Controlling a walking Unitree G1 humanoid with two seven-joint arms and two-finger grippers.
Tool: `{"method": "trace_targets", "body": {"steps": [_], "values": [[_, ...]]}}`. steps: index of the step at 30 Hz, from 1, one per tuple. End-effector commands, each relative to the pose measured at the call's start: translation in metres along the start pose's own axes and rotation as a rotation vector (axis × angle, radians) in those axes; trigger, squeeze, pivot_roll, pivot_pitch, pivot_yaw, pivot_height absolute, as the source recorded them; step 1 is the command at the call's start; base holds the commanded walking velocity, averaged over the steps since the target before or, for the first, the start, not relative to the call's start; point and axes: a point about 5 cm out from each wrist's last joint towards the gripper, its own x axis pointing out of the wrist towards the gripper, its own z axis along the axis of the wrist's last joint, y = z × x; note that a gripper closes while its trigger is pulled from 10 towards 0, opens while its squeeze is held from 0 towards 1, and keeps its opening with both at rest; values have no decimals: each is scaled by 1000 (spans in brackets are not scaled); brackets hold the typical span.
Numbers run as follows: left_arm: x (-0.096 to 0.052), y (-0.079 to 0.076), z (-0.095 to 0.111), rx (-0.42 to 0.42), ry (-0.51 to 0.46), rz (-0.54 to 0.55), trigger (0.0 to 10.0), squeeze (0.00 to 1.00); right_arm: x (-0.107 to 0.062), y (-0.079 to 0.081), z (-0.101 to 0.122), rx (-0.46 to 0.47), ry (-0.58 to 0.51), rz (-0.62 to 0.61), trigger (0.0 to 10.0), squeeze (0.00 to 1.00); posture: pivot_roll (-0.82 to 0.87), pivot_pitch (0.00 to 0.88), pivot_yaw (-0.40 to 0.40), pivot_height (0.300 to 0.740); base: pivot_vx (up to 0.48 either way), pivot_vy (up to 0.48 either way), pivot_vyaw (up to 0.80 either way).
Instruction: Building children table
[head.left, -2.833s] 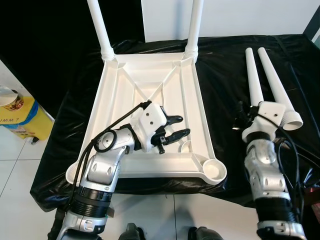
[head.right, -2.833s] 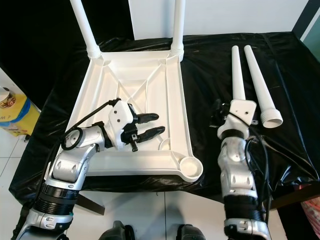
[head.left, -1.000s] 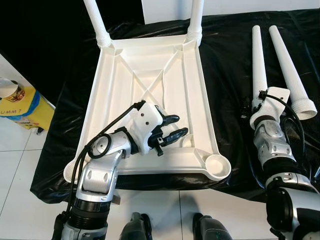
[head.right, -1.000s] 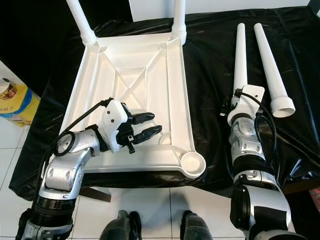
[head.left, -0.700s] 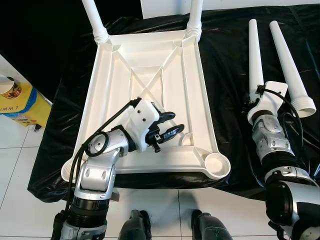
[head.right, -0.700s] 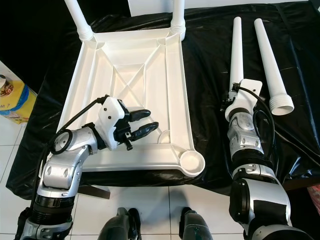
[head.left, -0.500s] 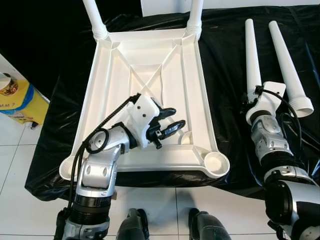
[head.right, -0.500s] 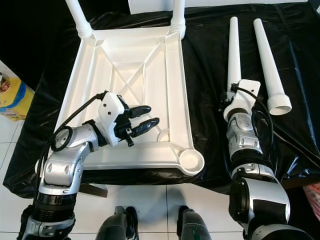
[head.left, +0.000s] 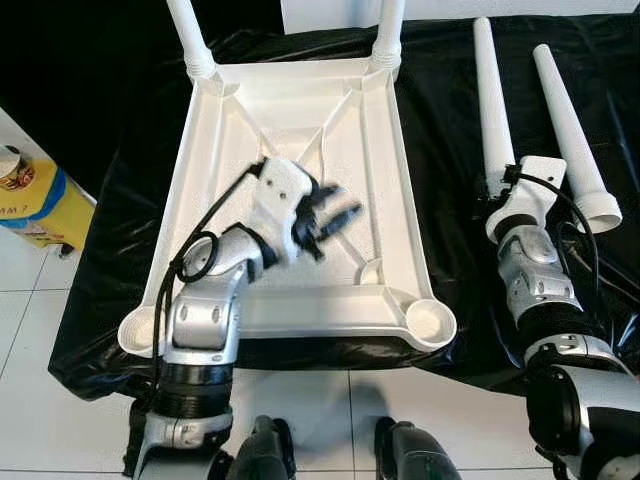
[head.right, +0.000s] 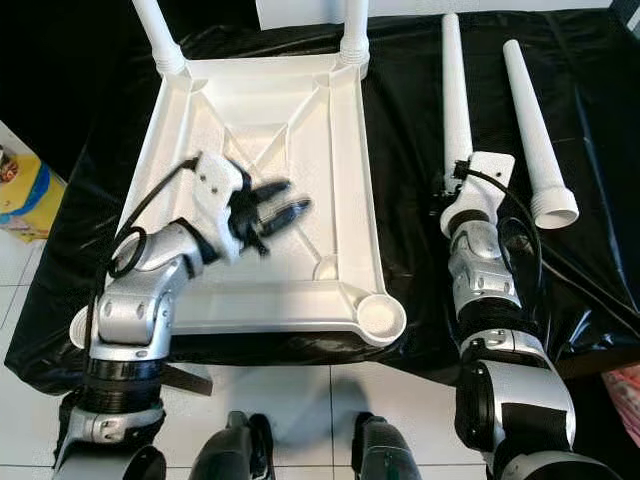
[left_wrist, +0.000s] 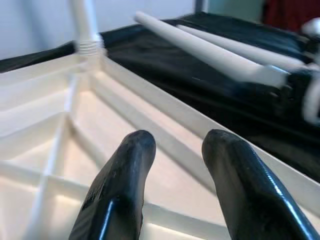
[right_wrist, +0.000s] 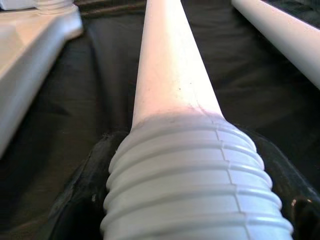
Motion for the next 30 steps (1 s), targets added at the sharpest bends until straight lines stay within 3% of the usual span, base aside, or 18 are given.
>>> {"method": "trace_targets", "body": {"steps": [1, 2, 3, 4, 5, 6, 10, 11, 12, 22, 30], "values": [[2, 5, -1, -53, -5, -14, 10000, 0, -3, 1, 3, 10, -34, 11, 4667, 0, 31, 107, -3, 740, 0, 0, 0], [2, 5, -1, -53, -5, -14, 10000, 0, -3, 1, 3, 10, -34, 11, 4667, 0, 31, 107, -3, 740, 0, 0, 0], [3, 6, 0, -78, -18, -31, 10000, 1000, -4, 2, 5, 6, -44, 21, 1765, 0, 19, 106, 0, 740, 0, 0, 0], [3, 8, 1, -102, -31, -49, 10000, 1000, -4, 4, 8, 4, -60, 39, 4941, 0, -2, 99, 6, 740, 0, 0, 0], [4, 9, 2, -119, -41, -62, 10000, 1000, -5, 5, 11, 2, -72, 51, 4941, 0, -2, 99, 6, 740, 0, 0, 0], [4, 10, 2, -127, -47, -68, 10000, 1000, -5, 7, 13, 2, -85, 68, 10000, 0, -12, 95, 11, 740, 0, 0, 0], [8, 13, 3, -120, -43, -57, 10000, 1000, -6, 11, 19, 0, -108, 104, 10000, 0, -25, 90, 16, 740, 0, 0, 0], [11, 14, 5, -114, -48, -59, 10000, 263, -6, 16, 23, -11, -129, 140, 10000, 0, -34, 81, 19, 740, 0, 0, 0], [13, 15, 7, -106, -55, -64, 10000, 0, -7, 20, 25, -16, -142, 171, 10000, 0, -39, 78, 19, 740, 0, 0, 0], [23, 19, 21, -151, -113, -112, 10000, 0, -9, 38, 52, -15, -260, 272, 10000, 0, -44, 49, 19, 740, 0, 0, 0], [25, 32, 34, -168, -146, -146, 10000, 0, -12, 47, 95, 18, -442, 304, 10000, 0, -40, 22, 29, 740, 0, 0, 0]]}}
